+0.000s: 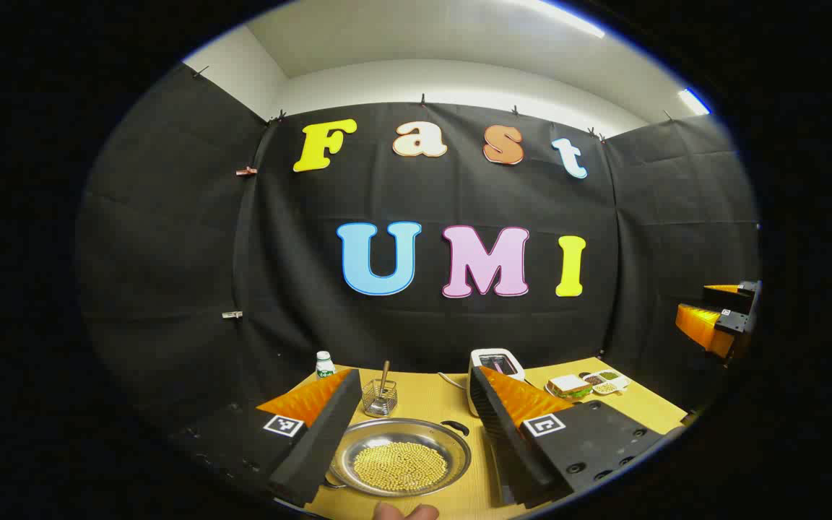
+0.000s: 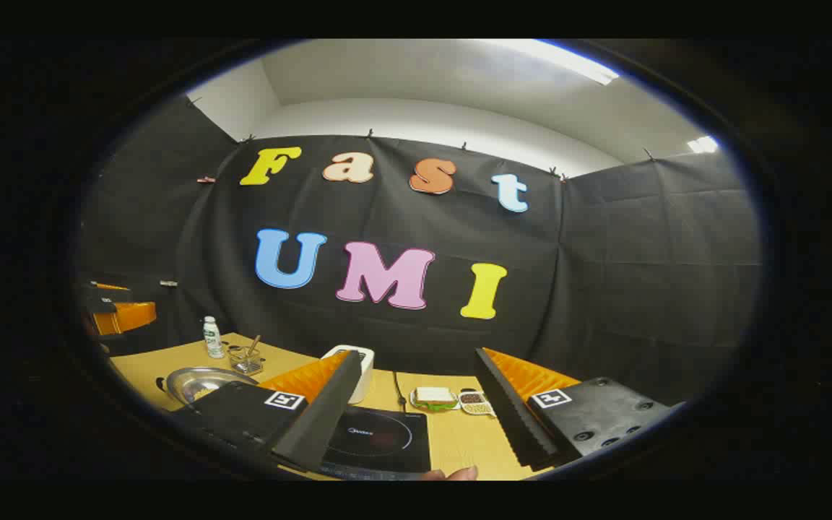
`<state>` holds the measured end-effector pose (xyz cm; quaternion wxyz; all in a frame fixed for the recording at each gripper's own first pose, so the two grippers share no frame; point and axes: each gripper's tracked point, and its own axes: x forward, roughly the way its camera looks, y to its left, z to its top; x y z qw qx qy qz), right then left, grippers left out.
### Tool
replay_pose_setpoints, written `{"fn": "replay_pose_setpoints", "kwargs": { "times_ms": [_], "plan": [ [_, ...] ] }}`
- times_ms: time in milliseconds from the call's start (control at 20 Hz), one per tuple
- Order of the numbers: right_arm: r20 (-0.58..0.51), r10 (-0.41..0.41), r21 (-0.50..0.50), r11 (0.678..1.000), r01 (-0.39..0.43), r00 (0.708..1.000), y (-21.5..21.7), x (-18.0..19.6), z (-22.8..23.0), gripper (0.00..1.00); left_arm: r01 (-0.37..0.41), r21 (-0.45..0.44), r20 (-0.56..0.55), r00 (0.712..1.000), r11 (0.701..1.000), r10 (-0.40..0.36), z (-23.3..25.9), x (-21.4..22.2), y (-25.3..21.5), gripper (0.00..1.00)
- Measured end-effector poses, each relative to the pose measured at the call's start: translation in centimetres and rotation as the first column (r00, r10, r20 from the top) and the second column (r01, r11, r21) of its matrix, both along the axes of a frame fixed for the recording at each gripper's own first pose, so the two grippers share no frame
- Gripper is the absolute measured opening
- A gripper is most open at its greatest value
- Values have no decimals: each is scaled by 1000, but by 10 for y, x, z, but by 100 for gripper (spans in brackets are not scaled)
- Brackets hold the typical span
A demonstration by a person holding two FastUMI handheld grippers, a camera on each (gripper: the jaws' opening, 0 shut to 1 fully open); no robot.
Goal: First push the handle of the pot to place it horizontally, then grasp the pot with both hands and set it on the induction cooktop.
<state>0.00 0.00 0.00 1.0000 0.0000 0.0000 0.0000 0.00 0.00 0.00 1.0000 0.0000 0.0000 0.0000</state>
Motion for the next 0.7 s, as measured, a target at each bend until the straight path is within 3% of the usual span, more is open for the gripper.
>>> {"fn": "replay_pose_setpoints", "kwargs": {
  "times_ms": [700],
  "plan": [
    [3,-8,6,1000,8,1000,1,1,-3,98,1,-5,-4,1000,1000,-1,-2,3,-2,94]
  ]
}}
